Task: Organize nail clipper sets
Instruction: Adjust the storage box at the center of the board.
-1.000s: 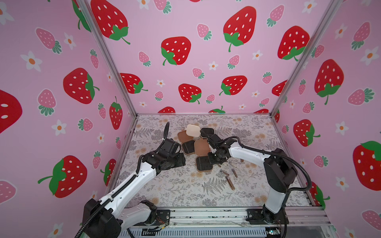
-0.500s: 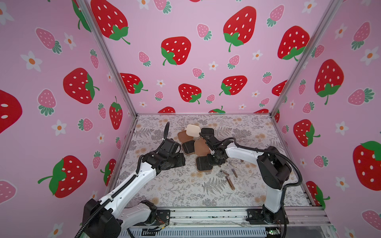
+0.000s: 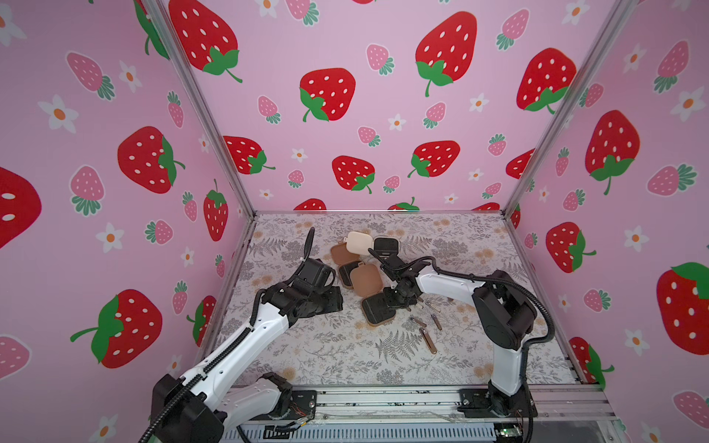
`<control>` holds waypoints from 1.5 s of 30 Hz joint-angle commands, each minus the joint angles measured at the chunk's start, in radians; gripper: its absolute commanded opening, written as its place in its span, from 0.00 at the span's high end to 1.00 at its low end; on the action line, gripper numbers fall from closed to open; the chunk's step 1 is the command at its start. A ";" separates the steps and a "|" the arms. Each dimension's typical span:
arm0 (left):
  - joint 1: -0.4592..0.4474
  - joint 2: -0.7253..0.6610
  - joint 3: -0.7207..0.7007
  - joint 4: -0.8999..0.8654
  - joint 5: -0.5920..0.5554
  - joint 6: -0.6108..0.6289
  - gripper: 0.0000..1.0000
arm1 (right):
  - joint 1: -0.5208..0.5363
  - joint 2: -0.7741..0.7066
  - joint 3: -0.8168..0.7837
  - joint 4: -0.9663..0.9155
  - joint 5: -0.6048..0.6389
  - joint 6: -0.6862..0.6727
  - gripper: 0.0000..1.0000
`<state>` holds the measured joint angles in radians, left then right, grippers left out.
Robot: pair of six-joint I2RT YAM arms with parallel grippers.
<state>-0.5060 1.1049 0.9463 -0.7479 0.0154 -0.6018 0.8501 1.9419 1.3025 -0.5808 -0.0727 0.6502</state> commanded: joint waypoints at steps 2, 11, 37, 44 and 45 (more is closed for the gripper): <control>-0.003 -0.032 0.071 -0.069 -0.021 0.021 0.33 | 0.013 -0.053 -0.022 -0.016 -0.023 -0.139 0.92; -0.003 -0.057 0.081 -0.098 -0.036 0.033 0.34 | 0.012 -0.053 0.035 -0.006 -0.133 -0.455 0.92; -0.003 -0.053 0.010 -0.065 0.060 0.033 0.25 | 0.032 0.022 0.184 -0.091 -0.163 -0.422 0.54; -0.006 -0.064 -0.028 -0.061 0.083 0.006 0.08 | 0.032 -0.205 0.069 -0.177 0.019 -0.301 0.52; -0.007 -0.071 -0.046 -0.046 0.092 -0.001 0.09 | 0.032 -0.249 0.035 -0.193 0.061 -0.273 0.52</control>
<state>-0.5083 1.0546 0.9314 -0.8036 0.0868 -0.5808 0.8753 1.7866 1.3968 -0.6823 -0.1314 0.2970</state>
